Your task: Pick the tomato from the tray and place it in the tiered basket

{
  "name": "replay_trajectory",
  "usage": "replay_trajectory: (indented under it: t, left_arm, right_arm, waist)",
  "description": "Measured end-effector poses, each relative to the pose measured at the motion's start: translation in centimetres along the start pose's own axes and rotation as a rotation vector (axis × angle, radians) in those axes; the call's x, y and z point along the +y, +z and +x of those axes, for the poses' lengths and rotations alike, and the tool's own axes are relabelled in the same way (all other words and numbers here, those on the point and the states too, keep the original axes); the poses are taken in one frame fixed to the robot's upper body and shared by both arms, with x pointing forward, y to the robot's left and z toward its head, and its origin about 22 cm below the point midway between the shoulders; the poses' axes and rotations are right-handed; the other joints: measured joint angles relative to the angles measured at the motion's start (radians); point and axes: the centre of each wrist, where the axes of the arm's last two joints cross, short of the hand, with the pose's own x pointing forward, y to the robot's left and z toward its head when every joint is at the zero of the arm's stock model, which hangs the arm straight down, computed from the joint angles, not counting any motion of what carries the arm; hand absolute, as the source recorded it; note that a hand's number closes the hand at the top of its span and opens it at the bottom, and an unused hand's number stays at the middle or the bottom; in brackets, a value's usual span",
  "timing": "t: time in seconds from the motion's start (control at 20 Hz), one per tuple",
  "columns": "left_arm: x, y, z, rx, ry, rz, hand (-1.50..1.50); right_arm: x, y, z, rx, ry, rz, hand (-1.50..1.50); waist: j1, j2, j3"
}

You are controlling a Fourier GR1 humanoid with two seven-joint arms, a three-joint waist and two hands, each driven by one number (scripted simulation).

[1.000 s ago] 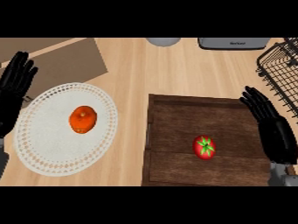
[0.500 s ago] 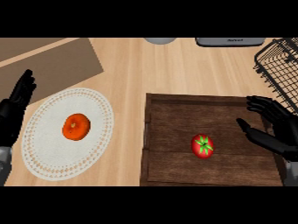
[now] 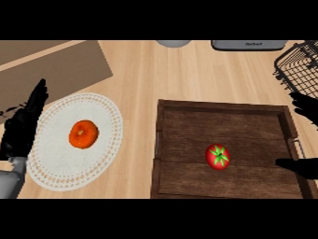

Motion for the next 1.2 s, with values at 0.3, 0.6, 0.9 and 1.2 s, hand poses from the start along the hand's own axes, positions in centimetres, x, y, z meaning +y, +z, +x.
replay_trajectory:
  t: [0.3, 0.6, 0.9, 1.2]
  left_arm:
    - [-0.7, -0.6, 0.4, -0.008, -0.006, -0.01, 0.0]
    - [-1.4, -0.4, -0.1, -0.009, -0.007, -0.016, 0.0]
    - [-1.3, -0.5, 0.2, -0.013, -0.004, -0.015, 0.0]
    - [-1.3, -0.4, 0.7, -0.008, -0.008, -0.009, 0.0]
  right_arm:
    - [-1.6, -0.1, 5.5, 0.075, 0.257, 0.209, -1.5]
    - [1.2, -2.0, 9.3, 0.168, 0.35, 0.256, -1.5]
    - [4.7, -4.0, 10.7, 0.251, 0.378, 0.317, -1.5]
    - [6.3, -5.1, 10.5, 0.304, 0.417, 0.349, -1.5]
  waist:
    - [0.01, 0.002, 0.0]
    - [0.021, 0.004, 0.0]
    - [0.019, 0.004, 0.001]
    - [0.015, 0.002, 0.002]
